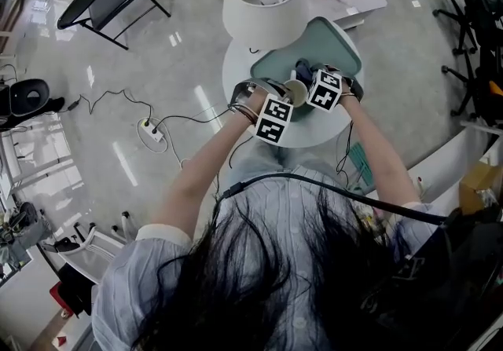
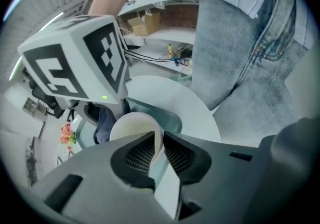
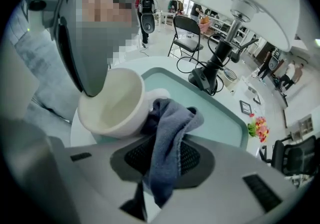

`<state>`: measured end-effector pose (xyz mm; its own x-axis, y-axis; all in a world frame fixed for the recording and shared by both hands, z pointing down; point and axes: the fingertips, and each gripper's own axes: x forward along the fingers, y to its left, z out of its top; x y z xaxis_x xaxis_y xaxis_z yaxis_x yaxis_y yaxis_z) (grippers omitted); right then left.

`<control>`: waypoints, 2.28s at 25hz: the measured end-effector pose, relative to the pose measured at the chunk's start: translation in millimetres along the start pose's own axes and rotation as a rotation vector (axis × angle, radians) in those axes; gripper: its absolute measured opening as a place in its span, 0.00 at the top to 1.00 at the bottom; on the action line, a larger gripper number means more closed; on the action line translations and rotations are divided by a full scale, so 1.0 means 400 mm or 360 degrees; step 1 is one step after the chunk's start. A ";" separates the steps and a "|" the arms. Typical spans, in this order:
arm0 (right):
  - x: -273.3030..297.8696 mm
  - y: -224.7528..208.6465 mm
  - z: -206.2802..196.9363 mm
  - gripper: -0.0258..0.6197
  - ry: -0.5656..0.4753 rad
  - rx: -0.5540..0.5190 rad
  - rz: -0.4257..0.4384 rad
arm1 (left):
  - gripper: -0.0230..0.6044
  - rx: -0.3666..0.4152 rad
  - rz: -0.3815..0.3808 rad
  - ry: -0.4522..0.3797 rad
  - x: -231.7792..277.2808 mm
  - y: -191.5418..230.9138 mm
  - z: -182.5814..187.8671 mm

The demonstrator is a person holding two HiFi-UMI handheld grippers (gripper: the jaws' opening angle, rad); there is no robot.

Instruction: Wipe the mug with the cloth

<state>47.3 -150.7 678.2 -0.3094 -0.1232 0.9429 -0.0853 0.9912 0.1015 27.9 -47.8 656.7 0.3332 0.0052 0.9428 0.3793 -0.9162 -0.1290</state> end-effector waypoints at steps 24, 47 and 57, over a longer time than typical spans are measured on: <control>-0.208 -0.001 -0.088 0.82 -0.0481 0.1091 -0.0363 | 0.90 -0.1286 0.0628 -0.0611 -0.220 0.091 0.013; -0.238 0.211 -0.087 0.82 -0.0659 0.1376 -0.0288 | 0.90 -0.1821 0.0721 -0.0636 -0.251 -0.040 0.032; -0.235 0.273 -0.083 0.82 -0.0679 0.1424 -0.0260 | 0.90 -0.1868 0.0694 -0.0682 -0.225 -0.048 0.055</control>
<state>98.6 -29.4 611.2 -0.5290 -0.4354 0.7284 -0.7833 0.5808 -0.2217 9.7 -22.0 567.5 0.5634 -0.4495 0.6933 -0.7230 -0.6743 0.1504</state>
